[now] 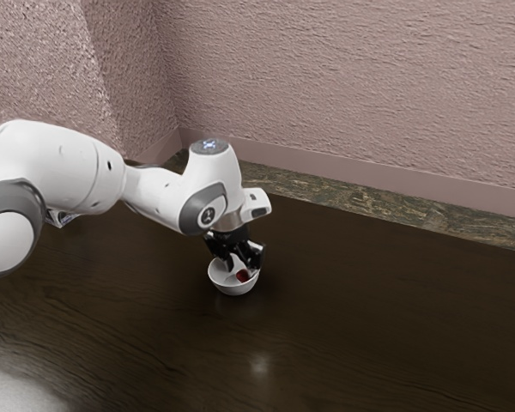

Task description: Take strawberry from the bowl

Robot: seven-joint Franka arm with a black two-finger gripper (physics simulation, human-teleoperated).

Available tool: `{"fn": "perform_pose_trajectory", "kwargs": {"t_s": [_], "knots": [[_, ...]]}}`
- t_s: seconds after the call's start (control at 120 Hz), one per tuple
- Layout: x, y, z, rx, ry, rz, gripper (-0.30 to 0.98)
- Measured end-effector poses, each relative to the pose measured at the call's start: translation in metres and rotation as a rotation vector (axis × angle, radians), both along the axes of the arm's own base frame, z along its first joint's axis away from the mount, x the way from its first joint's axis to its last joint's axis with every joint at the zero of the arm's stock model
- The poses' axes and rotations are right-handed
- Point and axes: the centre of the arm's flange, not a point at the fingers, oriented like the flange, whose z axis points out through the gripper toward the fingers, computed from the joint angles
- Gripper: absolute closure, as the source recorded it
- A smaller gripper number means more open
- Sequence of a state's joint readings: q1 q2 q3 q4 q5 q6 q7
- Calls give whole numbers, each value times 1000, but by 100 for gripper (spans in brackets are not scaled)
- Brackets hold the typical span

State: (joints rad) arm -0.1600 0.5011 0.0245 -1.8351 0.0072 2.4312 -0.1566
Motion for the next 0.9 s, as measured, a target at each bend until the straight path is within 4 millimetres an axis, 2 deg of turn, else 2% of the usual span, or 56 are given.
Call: {"fn": "perform_pose_trajectory", "kwargs": {"t_s": [0.442,0.9], "knots": [[4,2,-12,-5,-29,-8,43],[5,1,-11,-4,-42,-21,57]]}}
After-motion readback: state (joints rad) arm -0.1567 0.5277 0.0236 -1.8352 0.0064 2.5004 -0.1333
